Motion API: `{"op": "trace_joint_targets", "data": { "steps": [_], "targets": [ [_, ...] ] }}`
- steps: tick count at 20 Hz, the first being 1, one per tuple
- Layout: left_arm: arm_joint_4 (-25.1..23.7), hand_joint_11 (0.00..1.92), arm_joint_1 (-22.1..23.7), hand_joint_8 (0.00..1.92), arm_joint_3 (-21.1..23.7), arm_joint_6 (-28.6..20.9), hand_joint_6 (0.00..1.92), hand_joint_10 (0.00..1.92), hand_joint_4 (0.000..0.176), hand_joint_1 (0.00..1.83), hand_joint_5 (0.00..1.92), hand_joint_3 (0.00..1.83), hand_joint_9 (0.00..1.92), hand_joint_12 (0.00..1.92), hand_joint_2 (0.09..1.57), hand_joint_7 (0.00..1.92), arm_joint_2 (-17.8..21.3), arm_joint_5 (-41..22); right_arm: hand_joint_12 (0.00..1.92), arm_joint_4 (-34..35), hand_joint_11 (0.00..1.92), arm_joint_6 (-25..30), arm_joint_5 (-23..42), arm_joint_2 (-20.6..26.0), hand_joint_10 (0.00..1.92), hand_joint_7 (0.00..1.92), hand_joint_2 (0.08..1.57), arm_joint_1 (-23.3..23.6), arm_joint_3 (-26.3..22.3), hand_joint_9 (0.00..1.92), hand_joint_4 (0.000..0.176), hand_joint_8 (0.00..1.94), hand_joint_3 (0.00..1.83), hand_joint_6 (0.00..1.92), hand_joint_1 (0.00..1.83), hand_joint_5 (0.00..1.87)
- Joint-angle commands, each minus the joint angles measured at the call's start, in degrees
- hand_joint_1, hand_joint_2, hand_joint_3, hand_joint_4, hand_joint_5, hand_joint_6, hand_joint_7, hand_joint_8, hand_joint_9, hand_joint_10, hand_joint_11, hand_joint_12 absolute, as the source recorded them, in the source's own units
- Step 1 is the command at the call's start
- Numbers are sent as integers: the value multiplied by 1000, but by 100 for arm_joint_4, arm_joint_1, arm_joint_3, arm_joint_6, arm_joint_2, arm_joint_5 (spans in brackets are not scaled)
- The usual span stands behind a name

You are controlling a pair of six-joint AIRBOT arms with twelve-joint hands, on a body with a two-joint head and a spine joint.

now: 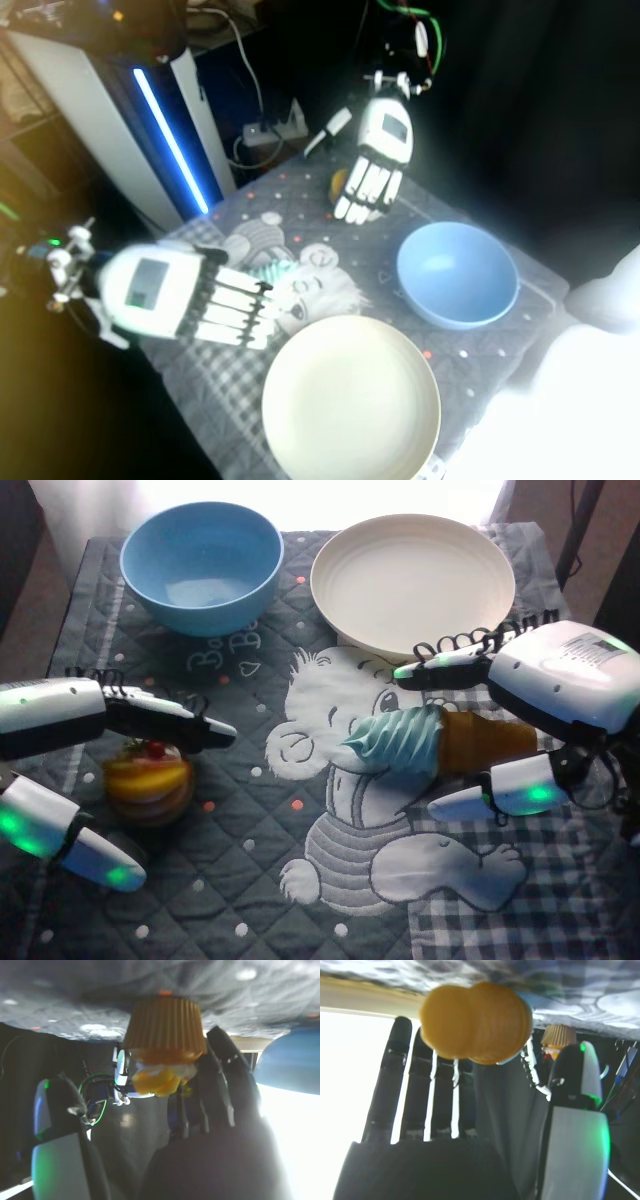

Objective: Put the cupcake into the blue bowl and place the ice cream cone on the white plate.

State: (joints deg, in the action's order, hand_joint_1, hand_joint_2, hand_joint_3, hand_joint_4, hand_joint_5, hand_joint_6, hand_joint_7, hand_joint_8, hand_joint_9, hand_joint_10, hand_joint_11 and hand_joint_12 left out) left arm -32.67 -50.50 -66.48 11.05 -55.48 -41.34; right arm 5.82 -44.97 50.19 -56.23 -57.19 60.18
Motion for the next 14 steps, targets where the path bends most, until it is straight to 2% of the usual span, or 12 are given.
{"op": "trace_joint_targets", "data": {
  "steps": [1,5,8,10,12,13,14],
  "targets": [
    [115,202,54,2,-20,-89,0,7,0,790,408,1,535,992,775,452,-45,-469,184,7,651,34,578,-35,7,685,766,113,43,696,0,6,0,2,813,550],
    [102,207,52,4,-69,-101,0,8,0,762,400,3,545,997,784,459,-118,-401,192,-24,658,34,435,-145,7,688,792,197,132,701,0,6,6,8,780,561],
    [90,199,52,6,-112,-114,0,6,0,808,398,3,543,996,786,468,-176,-356,213,-35,688,34,362,-211,16,712,801,226,188,732,0,12,7,13,814,583],
    [90,252,52,6,-118,-121,4,10,0,892,471,2,597,963,837,536,-185,-353,329,-35,777,34,341,-218,10,843,879,232,202,896,0,4,0,1,842,663],
    [90,399,51,14,-118,-144,21,23,0,1132,722,2,763,899,940,744,-185,-355,615,-32,820,56,330,-220,10,997,938,232,214,1078,0,5,0,1,1027,759],
    [90,699,50,450,-118,-148,681,695,0,1335,967,3,1069,899,1017,1085,-186,-361,783,-32,850,68,329,-220,19,1106,979,232,217,1185,0,10,0,7,1111,865],
    [90,763,50,689,-117,-151,875,972,0,1377,977,2,1035,970,1060,1077,-192,-373,932,-32,861,76,327,-221,27,1188,988,232,226,1263,0,12,0,12,1128,959]
  ]
}}
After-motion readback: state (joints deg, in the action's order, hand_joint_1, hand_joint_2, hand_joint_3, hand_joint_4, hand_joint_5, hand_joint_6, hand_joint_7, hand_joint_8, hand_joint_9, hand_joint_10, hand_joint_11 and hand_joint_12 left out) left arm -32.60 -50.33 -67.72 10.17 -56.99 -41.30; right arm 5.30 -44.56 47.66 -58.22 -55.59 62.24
